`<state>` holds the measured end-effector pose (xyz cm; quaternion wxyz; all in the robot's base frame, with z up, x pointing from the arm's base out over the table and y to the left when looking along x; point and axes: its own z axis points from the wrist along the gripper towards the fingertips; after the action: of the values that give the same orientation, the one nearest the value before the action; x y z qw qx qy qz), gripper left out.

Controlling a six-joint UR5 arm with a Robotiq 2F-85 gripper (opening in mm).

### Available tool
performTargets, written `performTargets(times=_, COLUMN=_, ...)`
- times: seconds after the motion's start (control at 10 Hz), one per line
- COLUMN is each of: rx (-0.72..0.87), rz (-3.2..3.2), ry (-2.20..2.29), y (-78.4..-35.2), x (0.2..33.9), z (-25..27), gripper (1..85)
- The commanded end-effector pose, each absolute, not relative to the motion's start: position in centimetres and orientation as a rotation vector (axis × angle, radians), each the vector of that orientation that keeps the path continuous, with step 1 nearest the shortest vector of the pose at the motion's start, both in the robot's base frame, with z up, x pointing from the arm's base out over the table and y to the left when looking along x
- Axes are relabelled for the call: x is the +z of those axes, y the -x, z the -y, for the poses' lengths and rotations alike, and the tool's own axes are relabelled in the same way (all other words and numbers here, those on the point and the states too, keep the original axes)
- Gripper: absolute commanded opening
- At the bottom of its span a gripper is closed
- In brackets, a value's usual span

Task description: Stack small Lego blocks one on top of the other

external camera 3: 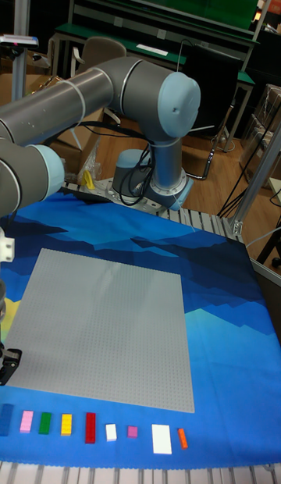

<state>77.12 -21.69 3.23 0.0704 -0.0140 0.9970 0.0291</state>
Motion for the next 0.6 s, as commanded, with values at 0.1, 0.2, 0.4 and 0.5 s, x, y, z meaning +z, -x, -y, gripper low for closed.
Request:
performTargets(times=0.1, rx=0.04, rz=-3.004, ry=0.009, y=-76.96, x=3.36, z=22.86, gripper=35.7)
performTargets(times=0.2, rx=0.04, rz=-3.007, ry=0.005, y=-76.94, x=3.32, z=22.94, gripper=35.7)
performTargets(times=0.4, rx=0.047, rz=-3.007, ry=0.004, y=-77.19, x=3.18, z=22.89, gripper=35.7)
performTargets(times=0.5, rx=0.061, rz=-3.006, ry=0.003, y=-77.19, x=3.19, z=22.65, gripper=35.7)
